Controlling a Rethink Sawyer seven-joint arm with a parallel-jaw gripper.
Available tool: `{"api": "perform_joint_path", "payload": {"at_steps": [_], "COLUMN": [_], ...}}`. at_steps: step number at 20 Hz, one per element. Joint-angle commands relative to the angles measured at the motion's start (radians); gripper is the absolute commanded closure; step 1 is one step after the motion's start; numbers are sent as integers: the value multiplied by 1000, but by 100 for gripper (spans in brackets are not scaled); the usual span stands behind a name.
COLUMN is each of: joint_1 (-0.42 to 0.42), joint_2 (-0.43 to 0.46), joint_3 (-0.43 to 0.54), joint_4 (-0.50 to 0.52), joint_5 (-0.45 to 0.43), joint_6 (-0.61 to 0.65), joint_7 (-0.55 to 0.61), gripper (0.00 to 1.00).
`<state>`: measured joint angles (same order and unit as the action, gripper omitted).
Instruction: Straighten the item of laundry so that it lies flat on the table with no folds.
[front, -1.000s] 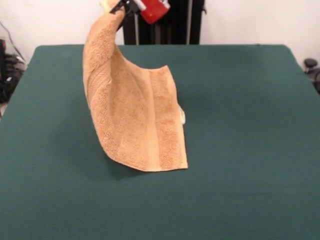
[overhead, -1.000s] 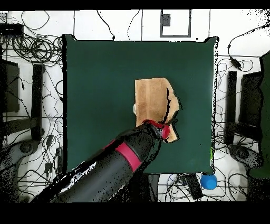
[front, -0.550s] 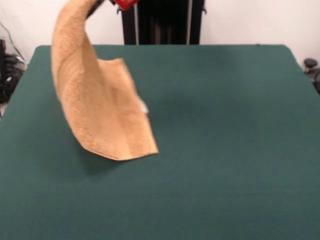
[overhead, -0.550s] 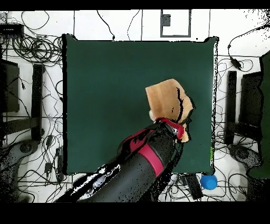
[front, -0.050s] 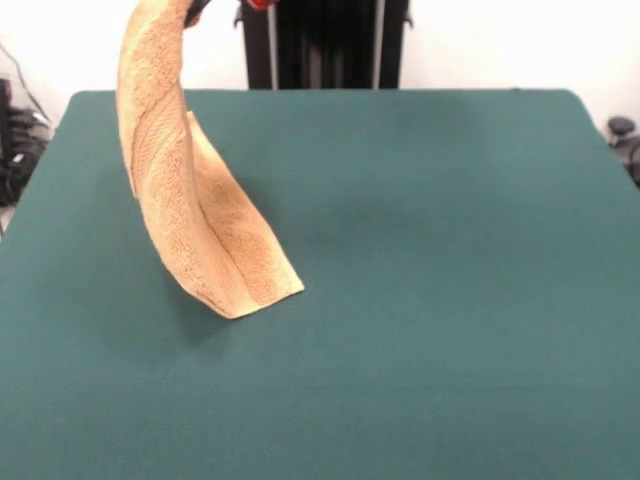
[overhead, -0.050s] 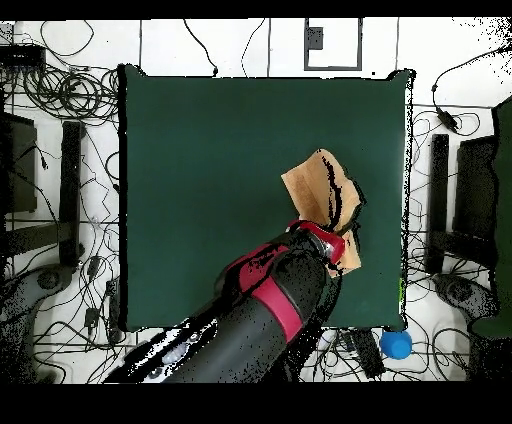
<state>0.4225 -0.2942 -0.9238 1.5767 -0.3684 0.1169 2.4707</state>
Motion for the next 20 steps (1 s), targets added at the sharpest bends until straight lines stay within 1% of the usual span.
{"api": "perform_joint_path", "payload": {"at_steps": [1, 7, 9, 10, 12, 14, 15, 16, 17, 18, 20], "joint_1": [40, 48, 24, -29, -234, -658, -802, -1035, -1131, -1266, -1361], "joint_2": [65, 70, 51, 8, -138, -353, -389, -415, -408, -390, -378], "joint_3": [54, 46, 63, 111, 321, 807, 971, 1239, 1343, 1489, 1579], "joint_4": [23, 24, 26, 34, 62, 145, 177, 227, 242, 262, 273], "joint_5": [93, 107, 94, 67, -56, -295, -351, -403, -413, -407, -386], "joint_6": [20, 16, -8, -50, -155, -93, -42, 60, 109, 188, 247], "joint_7": [179, 176, 154, 117, 0, -201, -267, -396, -455, -552, -634], "gripper": [100, 100, 100, 100, 100, 100, 100, 100, 100, 100, 100]}}
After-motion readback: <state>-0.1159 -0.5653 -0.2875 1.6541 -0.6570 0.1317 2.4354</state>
